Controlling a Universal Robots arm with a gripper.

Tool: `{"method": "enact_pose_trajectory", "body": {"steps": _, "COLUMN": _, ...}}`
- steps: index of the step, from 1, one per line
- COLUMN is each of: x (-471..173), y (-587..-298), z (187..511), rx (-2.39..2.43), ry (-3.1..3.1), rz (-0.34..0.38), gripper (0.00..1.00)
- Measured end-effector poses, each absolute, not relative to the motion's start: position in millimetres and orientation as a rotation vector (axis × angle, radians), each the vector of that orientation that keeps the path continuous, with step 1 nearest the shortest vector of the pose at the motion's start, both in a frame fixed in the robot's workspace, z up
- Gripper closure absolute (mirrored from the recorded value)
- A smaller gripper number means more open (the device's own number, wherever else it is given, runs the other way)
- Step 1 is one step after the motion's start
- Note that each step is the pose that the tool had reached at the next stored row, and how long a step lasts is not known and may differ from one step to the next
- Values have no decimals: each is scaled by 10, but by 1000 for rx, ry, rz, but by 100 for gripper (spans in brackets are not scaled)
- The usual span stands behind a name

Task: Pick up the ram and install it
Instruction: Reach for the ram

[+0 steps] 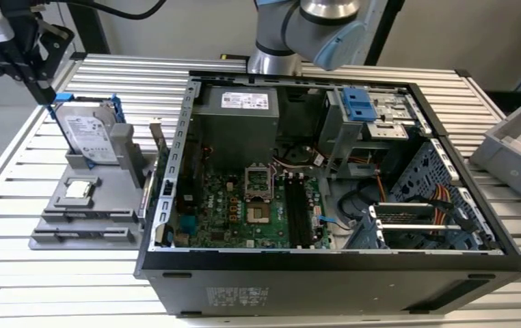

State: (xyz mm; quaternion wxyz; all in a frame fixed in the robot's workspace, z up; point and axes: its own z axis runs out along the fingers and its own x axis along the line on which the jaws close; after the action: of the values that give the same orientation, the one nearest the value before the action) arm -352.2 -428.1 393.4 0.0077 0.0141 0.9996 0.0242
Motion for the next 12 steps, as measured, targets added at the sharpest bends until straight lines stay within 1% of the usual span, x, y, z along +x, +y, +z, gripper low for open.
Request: {"method": "enact_pose_trajectory", "body": {"steps": 12, "x": -3499, "y": -4466, "z": 3934, "rx": 44, "ry": 3133, "rz": 76, "gripper": 100}}
